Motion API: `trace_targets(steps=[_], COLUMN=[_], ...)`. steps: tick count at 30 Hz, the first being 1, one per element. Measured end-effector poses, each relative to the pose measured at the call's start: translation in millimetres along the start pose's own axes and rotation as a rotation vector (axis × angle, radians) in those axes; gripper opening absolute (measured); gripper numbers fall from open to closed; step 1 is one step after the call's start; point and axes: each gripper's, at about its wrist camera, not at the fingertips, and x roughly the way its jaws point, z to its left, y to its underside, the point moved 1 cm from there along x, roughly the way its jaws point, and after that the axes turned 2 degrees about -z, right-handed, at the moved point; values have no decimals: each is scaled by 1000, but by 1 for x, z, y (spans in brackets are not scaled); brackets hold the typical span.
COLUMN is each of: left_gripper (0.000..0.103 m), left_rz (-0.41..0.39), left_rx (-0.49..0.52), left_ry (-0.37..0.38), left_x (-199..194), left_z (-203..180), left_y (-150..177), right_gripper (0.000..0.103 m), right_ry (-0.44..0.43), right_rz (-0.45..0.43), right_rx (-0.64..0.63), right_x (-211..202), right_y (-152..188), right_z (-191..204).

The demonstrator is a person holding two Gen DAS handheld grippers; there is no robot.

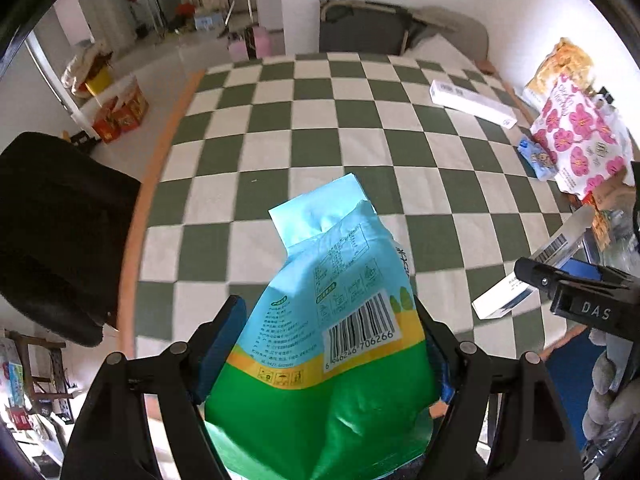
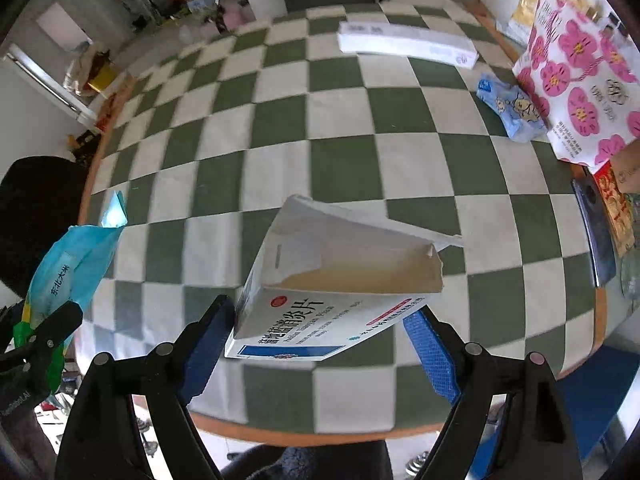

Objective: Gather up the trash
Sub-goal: 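Carry the snack bag and medicine box over the trash bin and release both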

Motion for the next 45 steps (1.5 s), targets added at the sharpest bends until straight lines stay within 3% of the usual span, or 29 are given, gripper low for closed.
trace_targets(steps=[5, 10, 14, 18, 24, 33, 39, 45], left_gripper=[77, 77, 77, 77, 77, 78, 78, 79], left_rz=[-25, 19, 106, 231, 437, 580, 639, 646], left_rx=[1, 18, -14, -40, -167, -288, -313, -300], left_ry=[32, 79, 122, 190, 265, 286, 281, 271], left_x=[-33, -56, -52, -15, 106, 291, 359, 373], left_z=[27, 45, 53, 57, 75, 78, 82, 81], left_y=[51, 118, 175, 230, 292, 336, 361, 370], right_gripper=[87, 87, 87, 87, 87, 87, 87, 87], right_ry=[4, -4, -33, -41, -35, -27, -49, -72], right_rz=[-84, -117, -74, 22, 178, 322, 378, 421], right_rx=[-1, 64, 110, 110, 136, 170, 185, 192], right_x=[-46, -85, -90, -66, 27, 222, 331, 390], right_y=[54, 123, 188, 245, 315, 372, 395, 411], right_z=[35, 55, 63, 69, 59, 28, 18, 13])
